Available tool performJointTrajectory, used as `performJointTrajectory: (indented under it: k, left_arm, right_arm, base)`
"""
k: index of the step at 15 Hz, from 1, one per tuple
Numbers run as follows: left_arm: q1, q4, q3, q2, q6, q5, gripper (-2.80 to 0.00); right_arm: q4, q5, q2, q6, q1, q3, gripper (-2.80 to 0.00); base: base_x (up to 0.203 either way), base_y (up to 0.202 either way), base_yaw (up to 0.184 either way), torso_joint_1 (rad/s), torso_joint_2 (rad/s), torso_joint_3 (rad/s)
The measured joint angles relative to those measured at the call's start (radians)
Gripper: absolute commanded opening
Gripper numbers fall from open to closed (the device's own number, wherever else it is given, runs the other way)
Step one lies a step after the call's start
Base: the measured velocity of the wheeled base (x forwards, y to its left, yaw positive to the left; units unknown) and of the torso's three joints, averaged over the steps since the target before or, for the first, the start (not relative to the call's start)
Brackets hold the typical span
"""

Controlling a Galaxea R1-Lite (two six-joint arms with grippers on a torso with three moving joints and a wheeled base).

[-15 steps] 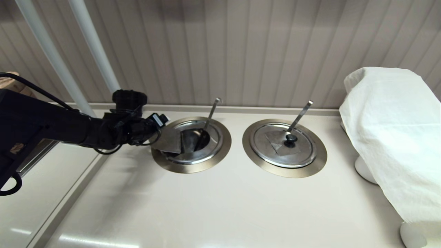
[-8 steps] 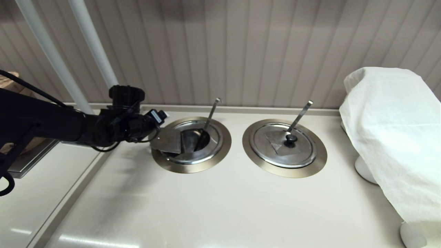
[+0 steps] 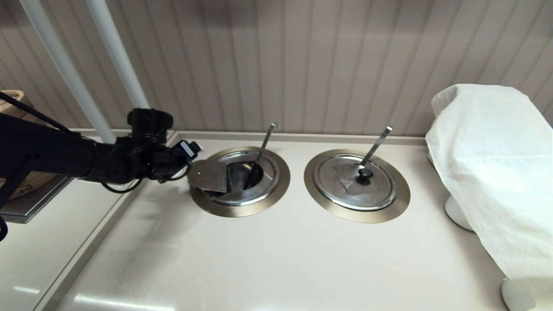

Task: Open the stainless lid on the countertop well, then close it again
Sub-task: Close the lid

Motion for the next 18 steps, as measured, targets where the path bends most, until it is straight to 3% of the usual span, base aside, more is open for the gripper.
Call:
performJointTrajectory:
  k: [18]
  left_arm:
    - [-0.049, -0.005, -0.086, 0.092, -0.012, -0.039, 0.0]
  right_arm:
    - [0.0, 0.0, 0.0, 0.0, 0.0, 0.0, -2.8]
  base:
    - [0.0, 0.0, 0.0, 0.0, 0.0, 0.0]
